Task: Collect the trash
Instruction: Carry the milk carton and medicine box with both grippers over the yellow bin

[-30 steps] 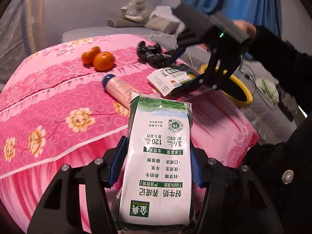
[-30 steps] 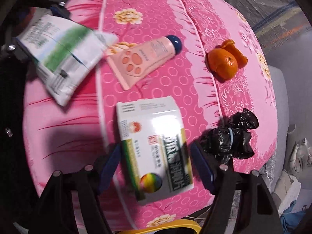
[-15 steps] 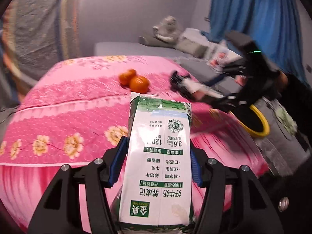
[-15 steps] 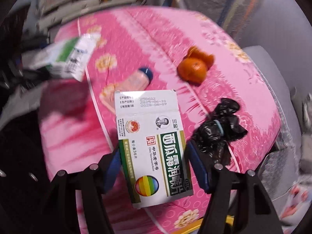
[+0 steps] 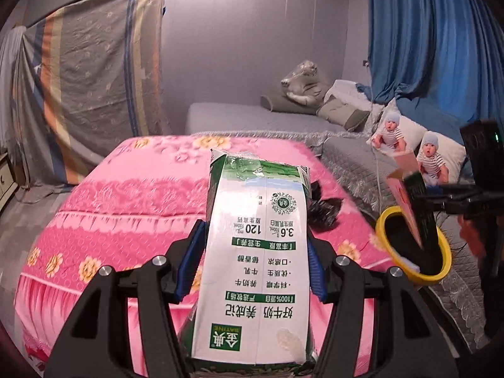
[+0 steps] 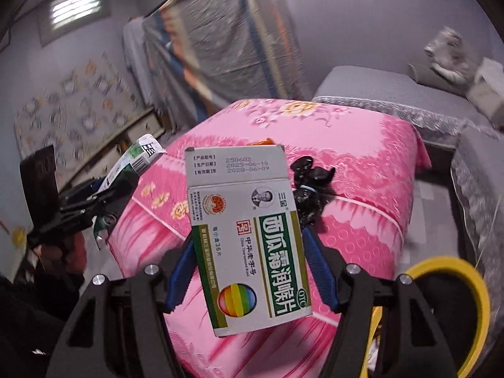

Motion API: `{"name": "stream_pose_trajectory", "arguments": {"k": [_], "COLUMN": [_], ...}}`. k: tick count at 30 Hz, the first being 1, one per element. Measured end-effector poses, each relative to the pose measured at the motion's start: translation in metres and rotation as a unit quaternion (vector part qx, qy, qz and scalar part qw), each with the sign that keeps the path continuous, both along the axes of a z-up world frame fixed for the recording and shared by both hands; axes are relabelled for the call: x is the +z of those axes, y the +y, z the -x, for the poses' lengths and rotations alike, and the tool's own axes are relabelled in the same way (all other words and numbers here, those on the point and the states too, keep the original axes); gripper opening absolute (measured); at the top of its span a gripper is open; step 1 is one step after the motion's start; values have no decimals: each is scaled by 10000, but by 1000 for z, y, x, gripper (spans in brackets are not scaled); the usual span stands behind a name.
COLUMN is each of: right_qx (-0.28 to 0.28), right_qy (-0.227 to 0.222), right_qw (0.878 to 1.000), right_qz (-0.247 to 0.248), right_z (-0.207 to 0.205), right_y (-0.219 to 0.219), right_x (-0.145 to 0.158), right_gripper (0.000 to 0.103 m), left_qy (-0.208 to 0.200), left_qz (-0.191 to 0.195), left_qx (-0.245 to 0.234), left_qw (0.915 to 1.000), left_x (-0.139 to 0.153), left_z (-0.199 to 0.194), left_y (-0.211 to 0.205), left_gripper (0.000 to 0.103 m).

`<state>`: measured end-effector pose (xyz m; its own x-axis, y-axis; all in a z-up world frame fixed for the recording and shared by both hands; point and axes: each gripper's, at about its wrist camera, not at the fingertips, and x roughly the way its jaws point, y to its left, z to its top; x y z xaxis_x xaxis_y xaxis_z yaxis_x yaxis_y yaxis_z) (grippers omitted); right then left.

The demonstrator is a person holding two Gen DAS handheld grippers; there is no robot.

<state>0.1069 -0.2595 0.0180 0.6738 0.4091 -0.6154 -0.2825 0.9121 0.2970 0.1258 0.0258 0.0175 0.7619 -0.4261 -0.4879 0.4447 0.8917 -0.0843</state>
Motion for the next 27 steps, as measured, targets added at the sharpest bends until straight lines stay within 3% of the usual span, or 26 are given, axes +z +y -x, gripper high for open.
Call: {"name": "stream_pose_trajectory", "arguments": {"k": [11, 27], "right_qx": [-1285, -3099], "right_qy": [-518, -741], "right_qw": [9896, 9468], "right_qz": [-380, -449], "right_z": [46, 96], "right_y": [-66, -170], "right_x": [1, -23], "right_gripper": [62, 62], "left_qy": [-383, -479], "left_qz": [-107, -213], "left_qx": [-899, -1963], "left_qw": [9952, 9791], "left_x": [30, 40], "left_z": [12, 12], "left_y": [-89, -208], "left_gripper": [55, 55]}}
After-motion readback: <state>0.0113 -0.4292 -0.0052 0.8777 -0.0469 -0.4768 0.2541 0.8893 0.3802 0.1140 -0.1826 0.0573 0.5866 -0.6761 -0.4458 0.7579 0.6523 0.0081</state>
